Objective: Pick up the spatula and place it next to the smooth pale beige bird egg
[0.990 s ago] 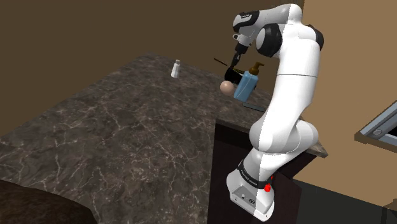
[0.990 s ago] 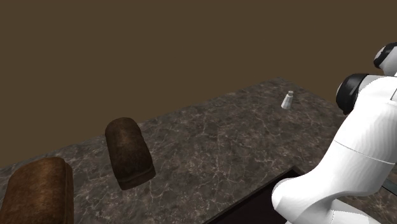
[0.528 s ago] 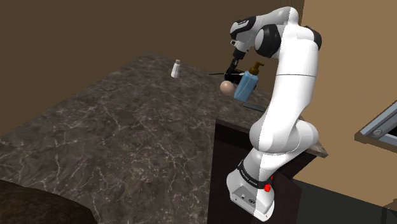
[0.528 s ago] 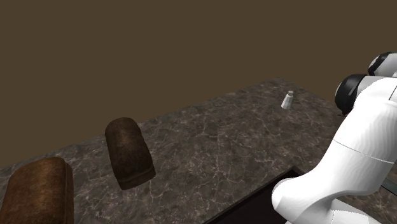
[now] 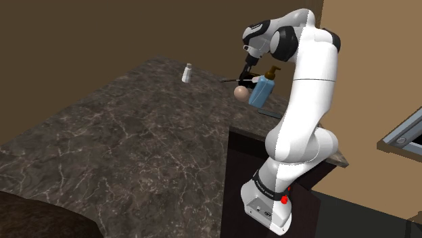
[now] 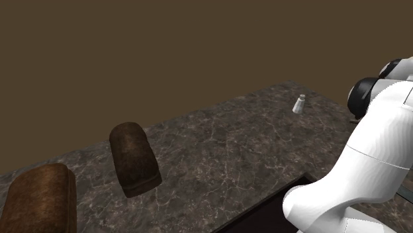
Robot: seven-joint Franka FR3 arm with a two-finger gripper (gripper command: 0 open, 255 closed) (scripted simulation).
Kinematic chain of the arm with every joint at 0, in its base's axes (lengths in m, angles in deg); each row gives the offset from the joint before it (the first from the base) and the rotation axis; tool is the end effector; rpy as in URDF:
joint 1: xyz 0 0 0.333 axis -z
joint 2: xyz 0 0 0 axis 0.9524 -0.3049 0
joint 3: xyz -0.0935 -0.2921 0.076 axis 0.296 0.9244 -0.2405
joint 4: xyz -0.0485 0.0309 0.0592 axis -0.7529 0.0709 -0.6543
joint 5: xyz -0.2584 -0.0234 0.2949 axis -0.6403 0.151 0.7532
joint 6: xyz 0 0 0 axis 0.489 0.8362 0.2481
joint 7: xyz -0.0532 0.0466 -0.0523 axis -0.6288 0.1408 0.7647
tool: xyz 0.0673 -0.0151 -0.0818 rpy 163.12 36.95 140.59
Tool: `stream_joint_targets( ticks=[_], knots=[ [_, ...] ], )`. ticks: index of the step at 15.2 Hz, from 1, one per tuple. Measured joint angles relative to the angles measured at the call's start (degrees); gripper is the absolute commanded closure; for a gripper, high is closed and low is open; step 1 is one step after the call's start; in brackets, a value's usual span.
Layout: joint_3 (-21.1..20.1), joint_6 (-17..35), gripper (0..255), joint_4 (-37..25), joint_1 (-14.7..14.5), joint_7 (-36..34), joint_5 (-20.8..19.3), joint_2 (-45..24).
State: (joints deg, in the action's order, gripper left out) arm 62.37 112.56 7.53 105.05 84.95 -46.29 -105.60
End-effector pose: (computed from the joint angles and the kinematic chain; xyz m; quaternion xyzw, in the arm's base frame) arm 0.4679 -0.5208 0.3983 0.9645 0.2603 0.0442 0.0010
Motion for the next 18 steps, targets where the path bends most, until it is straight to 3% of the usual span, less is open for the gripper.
stream_joint_targets(
  ticks=[10,11,18],
  knots=[
    [-0.9,4.2,255,3.1,0.1,0.7,0.3,1.4],
    [-1.0,4.2,0,3.2,0.2,0.6,0.2,1.5],
    [-1.3,3.2,0,2.1,0.0,0.1,0.1,0.7]
  ],
)
